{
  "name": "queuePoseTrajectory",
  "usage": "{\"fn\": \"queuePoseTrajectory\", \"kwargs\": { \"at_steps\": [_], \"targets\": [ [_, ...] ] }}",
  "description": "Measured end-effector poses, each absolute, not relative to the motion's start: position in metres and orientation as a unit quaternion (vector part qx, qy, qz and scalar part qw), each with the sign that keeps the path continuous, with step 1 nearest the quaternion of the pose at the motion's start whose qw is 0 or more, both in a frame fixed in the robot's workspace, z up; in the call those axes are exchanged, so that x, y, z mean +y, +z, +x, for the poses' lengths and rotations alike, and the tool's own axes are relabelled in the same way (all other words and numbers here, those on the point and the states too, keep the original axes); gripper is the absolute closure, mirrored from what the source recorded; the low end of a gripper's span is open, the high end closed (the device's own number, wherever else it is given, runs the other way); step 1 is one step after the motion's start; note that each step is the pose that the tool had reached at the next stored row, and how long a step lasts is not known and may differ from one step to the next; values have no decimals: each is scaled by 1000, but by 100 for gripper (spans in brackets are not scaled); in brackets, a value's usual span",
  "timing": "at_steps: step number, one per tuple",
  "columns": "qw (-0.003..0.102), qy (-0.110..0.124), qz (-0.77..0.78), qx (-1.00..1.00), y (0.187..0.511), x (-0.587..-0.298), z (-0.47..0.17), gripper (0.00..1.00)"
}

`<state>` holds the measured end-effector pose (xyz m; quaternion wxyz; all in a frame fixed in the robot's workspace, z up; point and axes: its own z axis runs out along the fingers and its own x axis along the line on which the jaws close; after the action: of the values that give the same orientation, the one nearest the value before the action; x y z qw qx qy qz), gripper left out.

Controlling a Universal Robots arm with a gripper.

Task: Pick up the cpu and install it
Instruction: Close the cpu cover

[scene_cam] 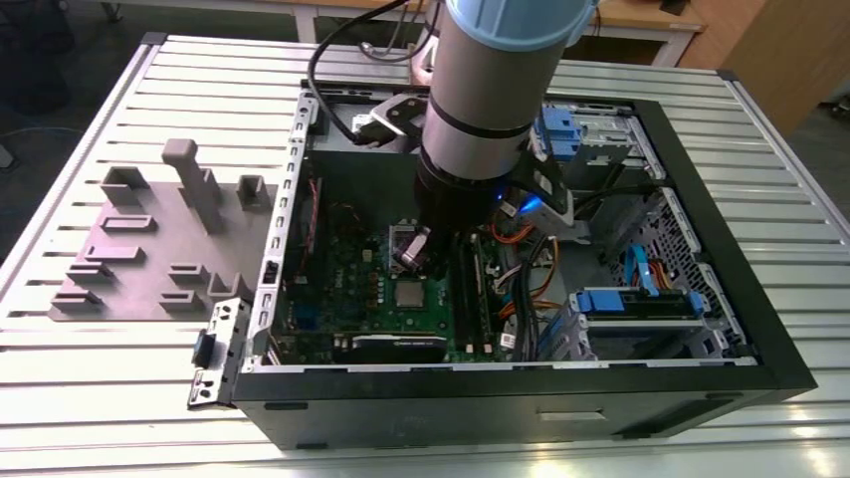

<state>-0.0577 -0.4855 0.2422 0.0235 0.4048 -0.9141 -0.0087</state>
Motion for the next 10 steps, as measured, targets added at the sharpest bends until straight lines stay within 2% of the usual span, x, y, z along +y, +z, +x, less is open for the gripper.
{"fn": "queuePoseTrajectory", "kwargs": {
  "at_steps": [10],
  "targets": [
    [24, -6, 486, -873, 242, -486, -58, 89]
  ]
}}
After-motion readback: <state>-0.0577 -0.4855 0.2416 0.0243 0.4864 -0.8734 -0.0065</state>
